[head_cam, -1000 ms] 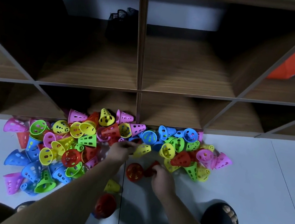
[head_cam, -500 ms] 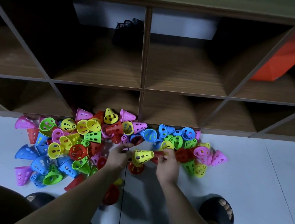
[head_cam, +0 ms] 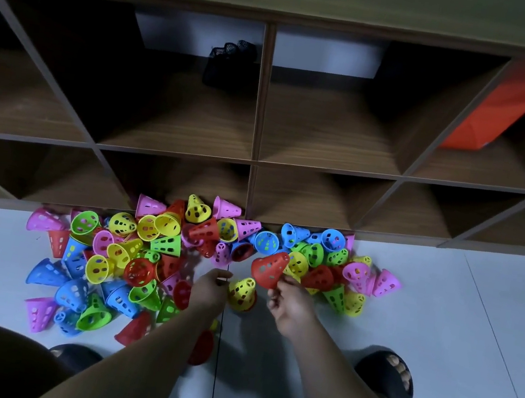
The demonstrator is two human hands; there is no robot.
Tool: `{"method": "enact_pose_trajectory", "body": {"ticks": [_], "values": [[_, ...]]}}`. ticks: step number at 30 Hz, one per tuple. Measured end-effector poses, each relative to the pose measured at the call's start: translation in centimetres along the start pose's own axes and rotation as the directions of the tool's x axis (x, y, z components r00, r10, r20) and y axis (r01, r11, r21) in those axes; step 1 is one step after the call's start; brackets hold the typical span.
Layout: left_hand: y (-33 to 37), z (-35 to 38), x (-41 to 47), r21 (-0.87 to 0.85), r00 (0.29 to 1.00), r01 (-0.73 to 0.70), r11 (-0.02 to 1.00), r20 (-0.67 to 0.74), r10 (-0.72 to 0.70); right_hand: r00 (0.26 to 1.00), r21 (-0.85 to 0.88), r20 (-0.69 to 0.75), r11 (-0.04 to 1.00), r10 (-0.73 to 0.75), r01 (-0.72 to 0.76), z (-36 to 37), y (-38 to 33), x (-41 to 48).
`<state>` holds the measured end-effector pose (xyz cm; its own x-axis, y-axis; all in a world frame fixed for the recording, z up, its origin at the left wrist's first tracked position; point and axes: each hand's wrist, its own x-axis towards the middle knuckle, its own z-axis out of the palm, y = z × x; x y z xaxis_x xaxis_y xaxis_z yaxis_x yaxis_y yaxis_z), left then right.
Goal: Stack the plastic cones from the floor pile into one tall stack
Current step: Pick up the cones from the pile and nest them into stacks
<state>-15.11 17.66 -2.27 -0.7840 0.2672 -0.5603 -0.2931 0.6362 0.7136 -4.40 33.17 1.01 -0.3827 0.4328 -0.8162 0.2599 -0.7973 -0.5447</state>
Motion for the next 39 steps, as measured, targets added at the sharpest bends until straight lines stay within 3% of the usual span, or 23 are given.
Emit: {"method": "enact_pose_trajectory", "body": {"ticks": [6,11,19,23,25,28,31,35,39], "values": [[-1.1,0.3,0.7,0.027,0.999,0.046,0.999,-0.003,-0.046,0.988,-0.432,0.022,0.890,-0.154,0.148,0.0,2.8,1.1],[-1.3,0.0,1.4,0.004,0.994,0.094,0.996,0.053,-0.094,0.985,-0.537,0.043,0.827,-0.169,0.165,-0.3,3.8,2.1],[1.7,0.3,2.9,-0.083,0.999,0.035,0.996,0.039,-0.032,0.963,-0.624,-0.013,0.754,-0.270,0.203,-2.6,1.4,3.9],[4.0,1.7,3.6,-0.092,0.997,0.008,0.996,0.076,-0.001,0.901,-0.828,-0.045,0.521,-0.430,0.207,-5.5,-1.9,5.7],[5.0,2.3,3.9,-0.086,0.995,-0.019,0.996,0.091,0.027,0.858,-0.853,-0.054,0.471,-0.511,0.227,-7.0,-3.5,6.2],[6.1,3.6,4.7,-0.106,0.990,-0.043,0.993,0.129,0.057,0.819,-0.852,-0.077,0.464,-0.569,0.242,-9.1,-4.7,7.4],[7.3,5.5,5.9,-0.086,0.989,-0.051,0.995,0.137,0.062,0.839,-0.868,-0.066,0.446,-0.540,0.218,-10.6,-4.9,8.3],[9.4,8.1,7.5,-0.006,0.983,-0.106,0.994,0.152,0.106,0.859,-0.820,-0.013,0.498,-0.511,0.283,-11.8,-4.2,9.7],[11.1,9.7,9.2,0.085,0.978,-0.076,0.993,0.201,0.058,0.859,-0.800,-0.002,0.516,-0.512,0.306,-12.2,-3.3,10.8]]}}
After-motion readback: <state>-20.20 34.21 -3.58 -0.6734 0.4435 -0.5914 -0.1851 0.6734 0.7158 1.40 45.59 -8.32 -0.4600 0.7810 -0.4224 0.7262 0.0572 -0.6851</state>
